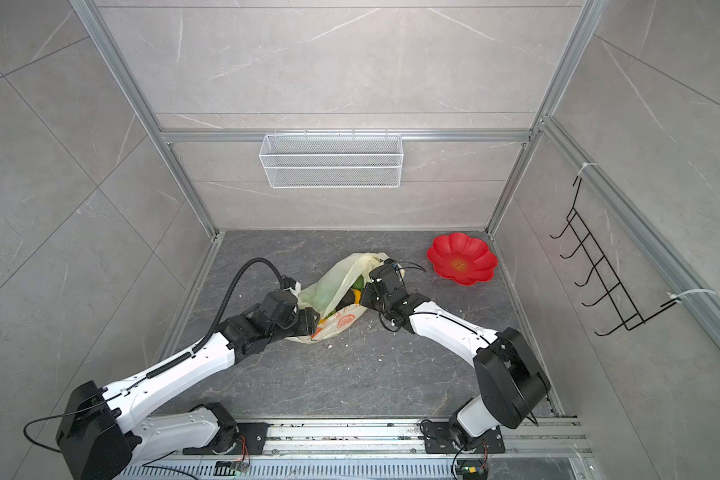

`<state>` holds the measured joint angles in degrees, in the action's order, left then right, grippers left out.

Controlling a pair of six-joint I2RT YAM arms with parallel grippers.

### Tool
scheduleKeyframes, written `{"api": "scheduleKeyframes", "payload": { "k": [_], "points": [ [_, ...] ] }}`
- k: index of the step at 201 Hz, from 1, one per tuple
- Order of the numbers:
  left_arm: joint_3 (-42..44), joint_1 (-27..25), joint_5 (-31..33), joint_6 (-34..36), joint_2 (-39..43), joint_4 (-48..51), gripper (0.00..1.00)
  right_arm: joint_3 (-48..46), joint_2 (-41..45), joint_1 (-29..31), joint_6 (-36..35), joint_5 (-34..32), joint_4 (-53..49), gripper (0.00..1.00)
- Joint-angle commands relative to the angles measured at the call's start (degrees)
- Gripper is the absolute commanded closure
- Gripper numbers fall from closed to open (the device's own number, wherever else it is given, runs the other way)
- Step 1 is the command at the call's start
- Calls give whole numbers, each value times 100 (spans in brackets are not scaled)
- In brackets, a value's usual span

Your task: Take the fake fruits out of the plastic bag

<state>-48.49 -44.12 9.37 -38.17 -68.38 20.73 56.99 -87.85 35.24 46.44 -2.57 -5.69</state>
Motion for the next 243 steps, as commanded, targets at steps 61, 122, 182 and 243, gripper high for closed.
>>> {"api": "scheduleKeyframes", "payload": {
  "k": [61,122,182,243],
  "points": [
    [-1228,-1263,2798,-24,-31,1969,37,75,135,17,-113,-286,-63,91],
    [-1449,-1275,2807,1163,-498,1875,32,58,198,17,-88,-297,-84,91],
    [-2373,-1240,3783,1545,-2321,3257,14,-3,353,16,-90,-411,-170,91],
    [-2247,-496,3699,1321,-2792,2953,15,-99,456,13,-99,-424,-169,91]
  ]
}}
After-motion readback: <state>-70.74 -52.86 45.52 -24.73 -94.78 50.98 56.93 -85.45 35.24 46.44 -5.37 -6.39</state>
